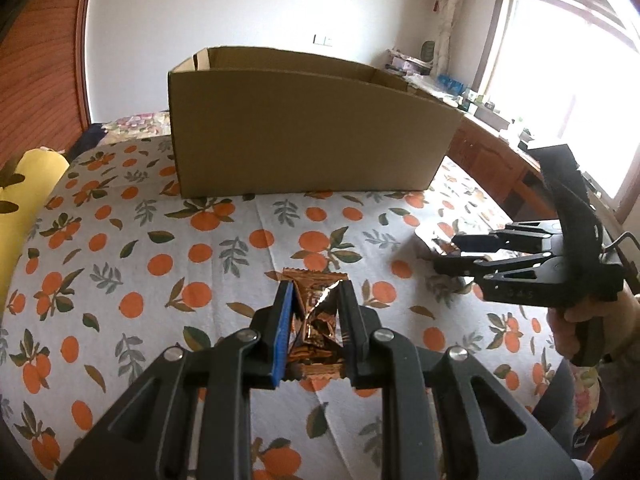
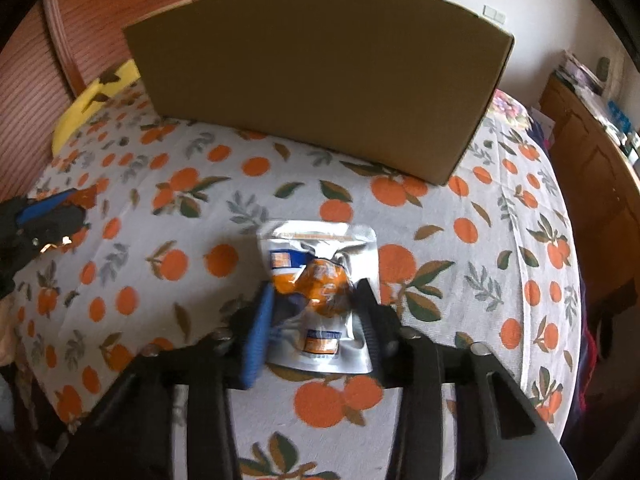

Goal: Organize snacks
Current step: 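Close the left tool on the brown candy while the right tool grasps the silver-orange pouch, then lift and carry the brown candy and silver pouch toward the box with both tools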

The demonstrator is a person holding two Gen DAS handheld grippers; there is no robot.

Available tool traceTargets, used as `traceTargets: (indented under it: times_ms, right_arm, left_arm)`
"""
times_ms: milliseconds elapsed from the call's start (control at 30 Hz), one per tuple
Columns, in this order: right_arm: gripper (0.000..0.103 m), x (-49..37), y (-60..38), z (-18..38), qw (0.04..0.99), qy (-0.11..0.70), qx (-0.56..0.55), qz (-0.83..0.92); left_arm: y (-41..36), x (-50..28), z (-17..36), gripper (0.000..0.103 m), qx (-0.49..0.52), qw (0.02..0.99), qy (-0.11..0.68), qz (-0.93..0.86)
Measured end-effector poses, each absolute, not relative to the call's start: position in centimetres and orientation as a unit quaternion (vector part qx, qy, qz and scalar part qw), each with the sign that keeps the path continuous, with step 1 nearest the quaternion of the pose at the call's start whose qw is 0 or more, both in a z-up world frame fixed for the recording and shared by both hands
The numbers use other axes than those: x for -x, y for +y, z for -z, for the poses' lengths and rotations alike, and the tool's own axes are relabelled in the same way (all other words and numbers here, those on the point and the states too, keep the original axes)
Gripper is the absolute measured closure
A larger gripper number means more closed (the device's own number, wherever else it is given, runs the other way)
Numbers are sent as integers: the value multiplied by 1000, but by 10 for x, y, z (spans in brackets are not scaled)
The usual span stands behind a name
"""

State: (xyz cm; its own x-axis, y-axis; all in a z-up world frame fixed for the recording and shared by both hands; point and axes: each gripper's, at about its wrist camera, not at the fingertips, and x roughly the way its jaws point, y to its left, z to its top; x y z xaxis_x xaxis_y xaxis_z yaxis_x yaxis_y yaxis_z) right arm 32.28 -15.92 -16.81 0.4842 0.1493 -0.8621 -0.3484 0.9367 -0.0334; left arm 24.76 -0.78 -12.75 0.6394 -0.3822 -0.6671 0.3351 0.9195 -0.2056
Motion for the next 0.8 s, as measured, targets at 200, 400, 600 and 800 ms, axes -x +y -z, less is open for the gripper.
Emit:
traceTargets:
  times_ms: [200,400,600,800]
  right_arm:
    - [65,-314,-158,167,859,480,93,-150]
    - [66,-304,-161,155,866,467,77,-159]
    - [76,-294,-162,140,875,450,74,-162]
    - [77,-294,-161,139,875,448,78,-162]
  left_arm:
    - [-11,-234,121,84,28,907,368,203]
    - [-14,-226,116,84,26,909,364,203]
    - [-18,-220,110,84,21,911,359,202]
    - [-22,-217,106,83,15,912,357,202]
